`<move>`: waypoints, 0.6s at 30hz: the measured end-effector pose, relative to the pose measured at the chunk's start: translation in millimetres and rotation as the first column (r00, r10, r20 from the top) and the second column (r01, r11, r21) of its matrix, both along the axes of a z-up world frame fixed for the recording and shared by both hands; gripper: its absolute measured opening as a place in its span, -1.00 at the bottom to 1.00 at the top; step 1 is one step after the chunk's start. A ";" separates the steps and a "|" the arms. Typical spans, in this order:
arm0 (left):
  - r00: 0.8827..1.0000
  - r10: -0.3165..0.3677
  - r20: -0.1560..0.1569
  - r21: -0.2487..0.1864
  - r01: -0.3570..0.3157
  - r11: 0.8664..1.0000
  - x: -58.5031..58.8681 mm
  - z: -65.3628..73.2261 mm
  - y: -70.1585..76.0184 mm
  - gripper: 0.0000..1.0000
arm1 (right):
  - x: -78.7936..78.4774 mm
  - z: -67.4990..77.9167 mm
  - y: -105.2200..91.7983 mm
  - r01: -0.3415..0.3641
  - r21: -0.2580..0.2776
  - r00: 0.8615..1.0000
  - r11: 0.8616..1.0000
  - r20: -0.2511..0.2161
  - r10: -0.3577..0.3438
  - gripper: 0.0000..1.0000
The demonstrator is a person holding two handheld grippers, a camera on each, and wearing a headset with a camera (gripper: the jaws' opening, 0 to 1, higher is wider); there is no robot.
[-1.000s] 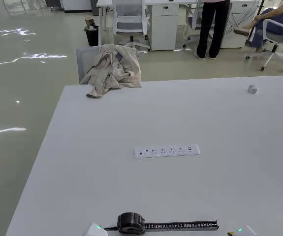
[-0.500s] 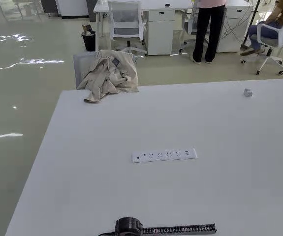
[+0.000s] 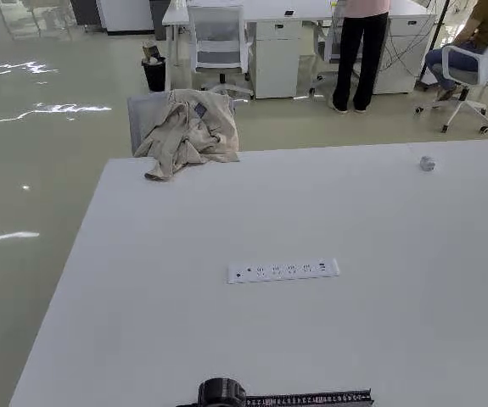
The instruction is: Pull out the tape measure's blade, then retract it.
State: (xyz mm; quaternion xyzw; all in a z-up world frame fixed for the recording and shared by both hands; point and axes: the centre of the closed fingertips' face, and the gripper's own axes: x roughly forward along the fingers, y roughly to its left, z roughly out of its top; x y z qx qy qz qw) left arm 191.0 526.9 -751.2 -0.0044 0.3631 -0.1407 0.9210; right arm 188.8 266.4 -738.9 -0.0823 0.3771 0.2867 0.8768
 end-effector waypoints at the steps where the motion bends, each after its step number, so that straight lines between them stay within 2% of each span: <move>1: 1.000 0.004 -0.001 0.001 -0.004 1.000 -1.3 -0.1 0.5 0.81 | -1.8 1.2 0.9 -0.001 0.000 1.000 1.000 -0.002 0.001 0.68; 9: 1.000 0.009 0.016 0.000 -0.009 1.000 -9.6 14.0 -1.4 0.81 | -13.1 8.1 4.9 0.005 0.001 1.000 1.000 -0.005 -0.005 0.70; 15: 1.000 0.024 0.019 -0.004 -0.024 1.000 -16.6 22.2 -1.7 0.81 | -22.8 15.6 7.4 0.014 0.012 1.000 1.000 -0.009 -0.014 0.69; 18: 1.000 0.025 0.011 -0.009 -0.025 1.000 -21.9 24.4 -2.0 0.81 | -25.3 20.1 6.1 0.023 0.014 1.000 1.000 -0.007 -0.023 0.69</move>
